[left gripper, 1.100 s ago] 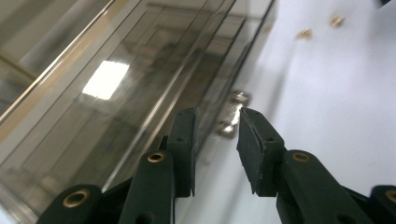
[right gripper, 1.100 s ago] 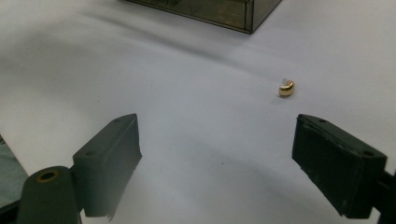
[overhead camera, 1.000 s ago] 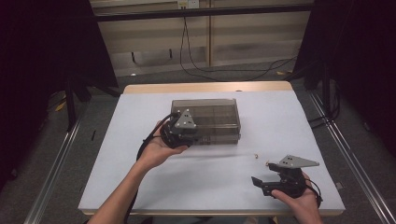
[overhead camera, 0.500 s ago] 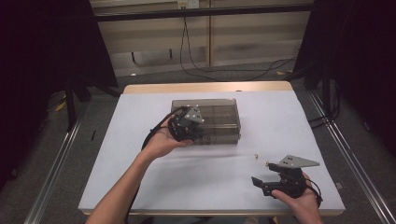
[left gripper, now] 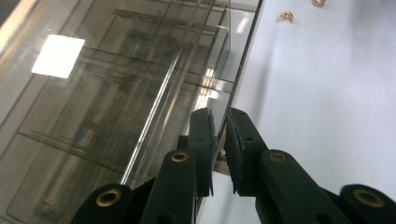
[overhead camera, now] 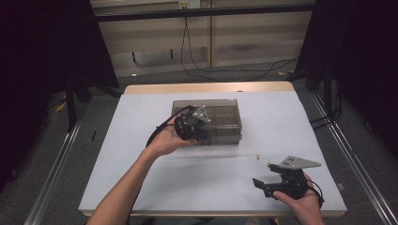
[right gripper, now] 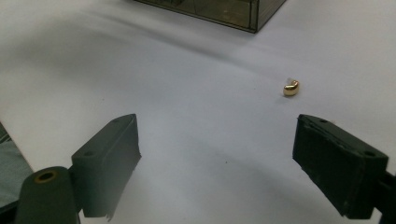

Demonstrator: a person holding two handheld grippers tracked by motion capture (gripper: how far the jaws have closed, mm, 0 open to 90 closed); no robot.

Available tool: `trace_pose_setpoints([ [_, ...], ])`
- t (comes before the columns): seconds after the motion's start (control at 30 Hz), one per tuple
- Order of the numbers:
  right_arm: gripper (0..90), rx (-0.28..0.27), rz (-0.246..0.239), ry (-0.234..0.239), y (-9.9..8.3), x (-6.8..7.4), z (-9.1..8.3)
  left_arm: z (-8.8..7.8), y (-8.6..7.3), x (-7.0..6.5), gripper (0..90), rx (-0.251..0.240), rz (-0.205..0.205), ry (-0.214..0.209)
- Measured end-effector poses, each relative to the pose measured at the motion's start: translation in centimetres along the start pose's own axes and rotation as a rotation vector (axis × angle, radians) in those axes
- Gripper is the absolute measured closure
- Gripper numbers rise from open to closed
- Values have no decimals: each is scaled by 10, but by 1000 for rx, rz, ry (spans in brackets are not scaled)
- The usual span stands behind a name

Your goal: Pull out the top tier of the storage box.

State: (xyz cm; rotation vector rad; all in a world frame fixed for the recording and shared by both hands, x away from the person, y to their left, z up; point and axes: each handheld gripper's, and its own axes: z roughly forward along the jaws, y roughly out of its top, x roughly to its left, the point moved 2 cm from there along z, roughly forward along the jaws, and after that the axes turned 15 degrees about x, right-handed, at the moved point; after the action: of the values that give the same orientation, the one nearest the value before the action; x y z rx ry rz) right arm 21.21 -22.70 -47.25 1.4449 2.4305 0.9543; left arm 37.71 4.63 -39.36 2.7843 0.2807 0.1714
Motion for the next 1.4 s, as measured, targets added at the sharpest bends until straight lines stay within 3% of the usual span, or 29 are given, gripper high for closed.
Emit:
trace_pose_setpoints([
  [0.4,146,1,0,-3,0,0,0,0,4,2,789,24,19,-17],
  [0.63,146,9,2,-7,0,0,1,0,3,0,824,30,30,-1],
  [0.93,146,9,2,-8,0,0,0,-1,2,-6,828,36,41,13],
  [1.4,146,11,1,-9,0,1,1,-3,-1,-15,839,38,64,-11],
])
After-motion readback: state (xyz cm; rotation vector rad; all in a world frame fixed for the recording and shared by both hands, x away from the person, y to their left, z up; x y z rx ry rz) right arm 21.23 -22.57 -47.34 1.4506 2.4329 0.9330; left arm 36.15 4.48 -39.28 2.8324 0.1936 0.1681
